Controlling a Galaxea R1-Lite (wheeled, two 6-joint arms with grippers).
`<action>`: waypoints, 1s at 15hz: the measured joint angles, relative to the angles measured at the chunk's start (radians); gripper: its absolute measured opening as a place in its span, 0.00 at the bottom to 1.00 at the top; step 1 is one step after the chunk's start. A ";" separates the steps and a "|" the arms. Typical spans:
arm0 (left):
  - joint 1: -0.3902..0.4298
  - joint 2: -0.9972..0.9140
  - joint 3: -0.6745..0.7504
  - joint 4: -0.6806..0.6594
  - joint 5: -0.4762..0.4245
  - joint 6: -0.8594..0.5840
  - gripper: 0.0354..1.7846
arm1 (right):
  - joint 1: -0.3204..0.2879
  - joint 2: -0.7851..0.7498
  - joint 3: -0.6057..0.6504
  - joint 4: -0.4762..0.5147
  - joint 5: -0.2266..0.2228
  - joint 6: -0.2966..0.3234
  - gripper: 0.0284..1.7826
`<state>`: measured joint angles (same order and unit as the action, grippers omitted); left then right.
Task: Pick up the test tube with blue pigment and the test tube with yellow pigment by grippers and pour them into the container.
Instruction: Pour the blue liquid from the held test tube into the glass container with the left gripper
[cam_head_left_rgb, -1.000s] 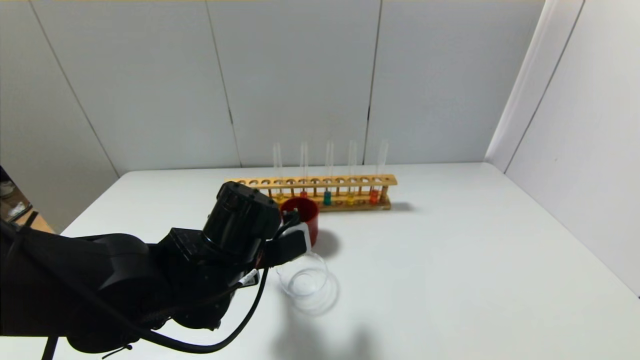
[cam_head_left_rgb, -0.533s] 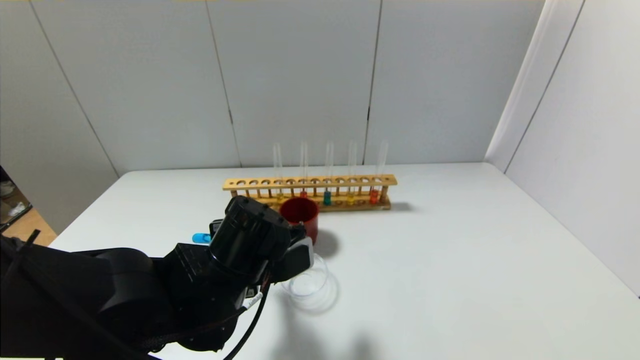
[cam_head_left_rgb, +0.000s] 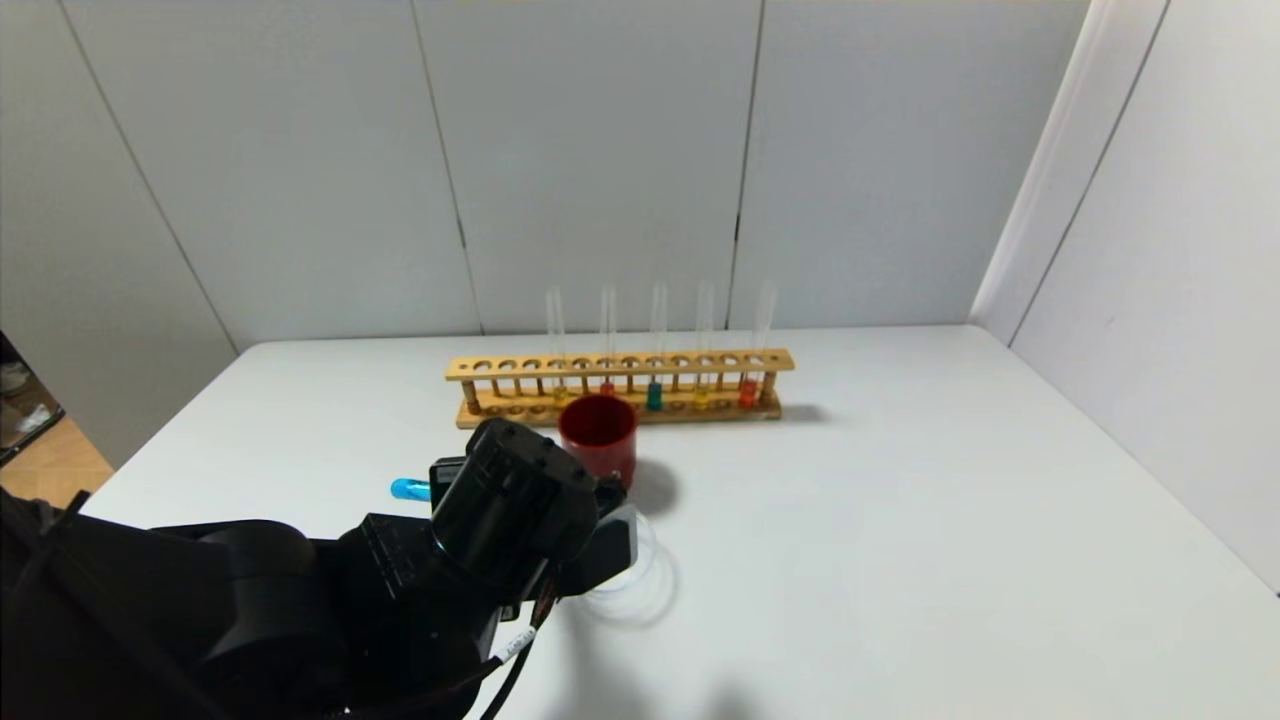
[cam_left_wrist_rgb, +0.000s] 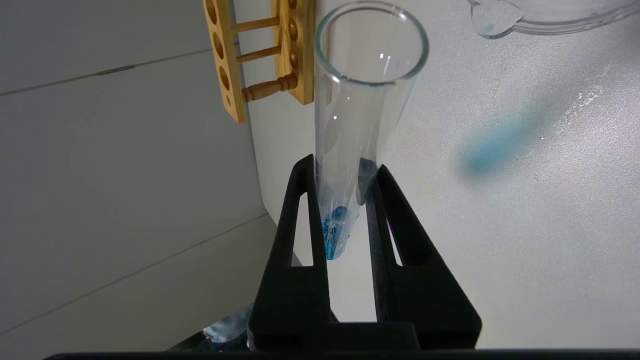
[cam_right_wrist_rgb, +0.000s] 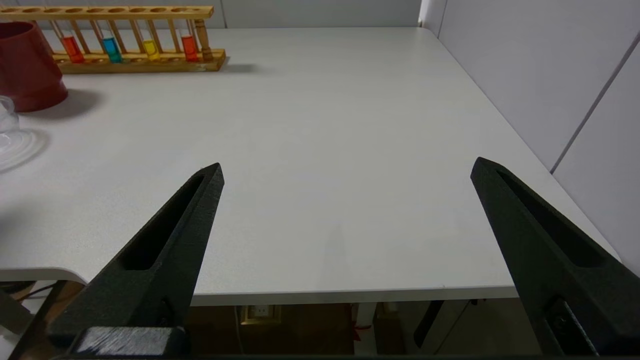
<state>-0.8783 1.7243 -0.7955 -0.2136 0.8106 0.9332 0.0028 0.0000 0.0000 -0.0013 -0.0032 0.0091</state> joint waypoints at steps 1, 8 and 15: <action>-0.003 0.003 0.000 0.013 0.015 0.000 0.13 | 0.000 0.000 0.000 0.000 0.000 0.000 0.97; -0.014 0.015 -0.017 0.094 0.031 0.021 0.13 | 0.000 0.000 0.000 0.000 0.000 0.000 0.97; -0.017 0.024 -0.019 0.093 0.057 0.093 0.13 | 0.000 0.000 0.000 0.000 0.000 0.000 0.97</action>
<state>-0.8951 1.7487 -0.8145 -0.1202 0.8672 1.0266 0.0028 0.0000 0.0000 -0.0013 -0.0028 0.0089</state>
